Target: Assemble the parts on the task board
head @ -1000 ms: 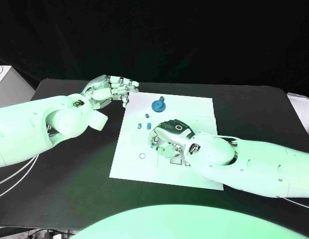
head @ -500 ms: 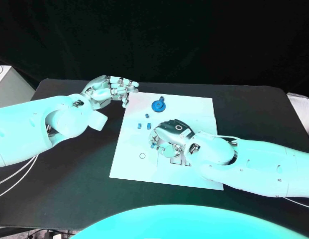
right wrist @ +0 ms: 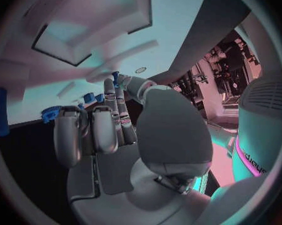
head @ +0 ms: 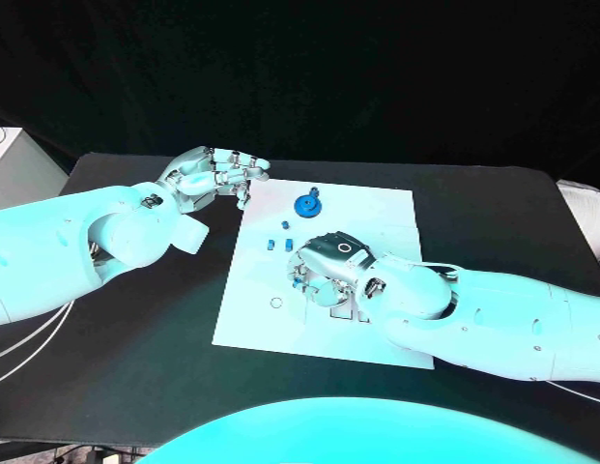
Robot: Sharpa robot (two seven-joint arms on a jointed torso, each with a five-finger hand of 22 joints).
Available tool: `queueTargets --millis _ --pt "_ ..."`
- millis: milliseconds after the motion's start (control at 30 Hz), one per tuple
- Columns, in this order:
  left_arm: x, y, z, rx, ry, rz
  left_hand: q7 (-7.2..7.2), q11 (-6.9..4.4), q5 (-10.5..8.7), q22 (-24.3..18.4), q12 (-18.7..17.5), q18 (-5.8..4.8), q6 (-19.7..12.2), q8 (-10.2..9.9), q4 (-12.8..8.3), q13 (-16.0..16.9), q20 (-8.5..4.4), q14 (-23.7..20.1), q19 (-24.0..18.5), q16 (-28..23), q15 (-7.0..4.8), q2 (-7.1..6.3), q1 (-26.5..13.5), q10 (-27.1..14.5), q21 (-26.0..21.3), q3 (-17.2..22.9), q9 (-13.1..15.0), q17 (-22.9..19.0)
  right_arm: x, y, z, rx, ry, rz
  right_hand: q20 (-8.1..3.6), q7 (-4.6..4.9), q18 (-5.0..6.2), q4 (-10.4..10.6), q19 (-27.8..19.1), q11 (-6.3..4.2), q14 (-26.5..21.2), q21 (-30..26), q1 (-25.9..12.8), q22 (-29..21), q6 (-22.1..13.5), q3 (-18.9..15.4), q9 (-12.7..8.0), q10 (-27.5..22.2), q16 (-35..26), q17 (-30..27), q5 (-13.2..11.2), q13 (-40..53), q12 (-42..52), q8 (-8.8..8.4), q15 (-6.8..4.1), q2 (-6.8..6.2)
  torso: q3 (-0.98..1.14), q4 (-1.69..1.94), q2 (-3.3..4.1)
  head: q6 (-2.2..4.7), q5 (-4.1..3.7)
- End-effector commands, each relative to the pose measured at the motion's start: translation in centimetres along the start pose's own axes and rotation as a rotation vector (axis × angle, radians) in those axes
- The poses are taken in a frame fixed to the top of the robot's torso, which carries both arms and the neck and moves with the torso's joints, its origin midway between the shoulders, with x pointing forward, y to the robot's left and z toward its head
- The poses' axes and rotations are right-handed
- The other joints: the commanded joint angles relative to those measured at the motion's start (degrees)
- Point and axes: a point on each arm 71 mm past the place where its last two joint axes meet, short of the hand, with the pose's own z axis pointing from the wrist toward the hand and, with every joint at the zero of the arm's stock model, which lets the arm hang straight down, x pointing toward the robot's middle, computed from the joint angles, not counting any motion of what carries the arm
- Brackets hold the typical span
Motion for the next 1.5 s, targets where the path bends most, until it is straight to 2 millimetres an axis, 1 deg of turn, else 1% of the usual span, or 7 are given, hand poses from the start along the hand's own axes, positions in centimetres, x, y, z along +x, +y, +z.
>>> queueTargets --millis 33,433,533,633,1000,1267,1500 --pt "0.2 -0.1 0.0 0.002 0.012 -0.008 0.12 -0.12 0.01 -0.05 0.21 0.28 -0.35 0.12 -0.01 0.08 -0.01 0.07 -0.09 0.34 0.18 -0.15 0.5 -0.45 -0.26 -0.23 -0.07 0.06 0.3 0.2 0.1 -0.027 0.027 -0.006 0.26 0.26 -0.55 0.27 0.59 0.12 1.3 -0.53 -0.78 2.14 -1.03 0.05 -0.3 -1.03 -0.33 -0.49 -0.01 -0.28 0.02 -0.8 0.4 -0.2 -0.03 0.02 -0.04 0.01 -0.02" --pt "0.2 0.0 0.0 -0.001 0.01 -0.008 0.12 -0.12 0.01 -0.05 0.21 0.28 -0.35 0.12 -0.01 0.08 -0.01 0.07 -0.09 0.34 0.18 -0.15 0.5 -0.45 -0.26 -0.23 -0.07 0.06 0.2 0.0 -0.1 -0.032 0.016 0.01 1.07 1.19 0.26 0.66 -1.06 1.21 0.5 -3.48 -2.15 -1.33 -2.66 -0.04 -0.45 -4.77 -1.68 -3.43 -0.21 -1.14 0.03 -1.86 1.28 -1.98 -0.01 -0.06 -0.03 0.01 -0.03" --pt "0.1 0.0 0.0 -0.002 0.008 -0.007 0.13 -0.11 0.01 -0.05 0.25 0.28 -0.35 0.14 0.05 0.09 0.0 0.02 -0.11 0.35 0.19 -0.13 0.5 -0.5 -0.26 -0.25 -0.07 0.09 0.1 -0.1 -0.1 -0.029 0.0 0.018 1.4 1.16 1.01 0.63 -2.6 1.53 -0.39 -6.34 -2.36 -4.61 -3.99 -0.86 -0.67 -7.89 -3.36 -6.58 -0.71 -1.37 0.22 -2.66 1.57 -2.78 0.0 -0.08 -0.05 0.01 -0.05" --pt "0.1 0.0 0.0 -0.002 0.007 -0.007 0.13 -0.11 0.01 -0.05 0.25 0.28 -0.35 0.14 0.05 0.09 0.0 0.02 -0.11 0.35 0.19 -0.13 0.5 -0.5 -0.26 -0.25 -0.07 0.09 0.0 -0.3 -0.2 -0.026 -0.018 0.027 1.64 1.32 2.15 0.47 -5.02 1.85 -1.52 -11.18 -1.61 -9.88 -5.43 -2.99 -0.9 -11.8 -5.75 -10.58 -0.92 -1.24 0.74 -3.55 1.86 -2.65 0.0 -0.09 -0.09 0.01 -0.06" --pt "0.0 0.0 0.0 -0.003 0.005 -0.007 0.13 -0.11 0.01 -0.05 0.25 0.28 -0.35 0.14 0.05 0.09 0.0 0.02 -0.11 0.35 0.19 -0.13 0.5 -0.5 -0.26 -0.25 -0.07 0.09 -0.6 -0.7 -1.0 -0.016 -0.076 0.065 1.67 1.29 2.67 1.02 -5.79 1.92 -1.93 -14.4 -0.42 -12.98 -7.43 -7.14 -1.38 -14.79 -7.3 -13.18 -0.77 -1.0 2.92 -4.88 1.82 -2.1 0.0 -0.01 -0.05 0.01 -0.2" --pt "-0.1 0.0 -0.1 -0.003 0.002 -0.007 0.17 -0.1 0.01 0.04 0.3 0.27 -0.48 0.07 0.1 0.1 0.02 0.0 -0.06 0.37 0.2 -0.13 0.53 -0.53 -0.2 -0.28 -0.11 0.12 -2.8 -3.4 -3.0 0.065 -0.083 0.168 1.27 1.08 1.51 1.93 -2.84 1.4 -0.5 -9.98 0.32 -7.7 -6.85 -7.67 -1.48 -12.43 -4.93 -9.47 -0.64 -0.44 7.0 -4.96 1.4 -1.46 0.02 -0.15 -0.1 0.23 -0.52" --pt "-0.2 0.0 -0.1 -0.003 0.002 -0.007 0.18 -0.08 0.0 -0.03 0.31 0.28 -0.53 0.05 0.13 0.1 0.02 -0.03 -0.13 0.37 0.21 -0.16 0.52 -0.57 -0.25 -0.31 -0.12 0.13 -5.8 -6.6 -4.7 0.085 -0.057 0.183 1.35 1.45 1.81 2.0 -3.43 1.67 -1.08 -11.34 0.45 -9.13 -7.43 -7.44 -1.72 -13.21 -5.85 -11.42 -0.74 -0.89 7.31 -5.52 1.58 -2.17 0.11 -0.28 -0.15 0.91 -1.07"
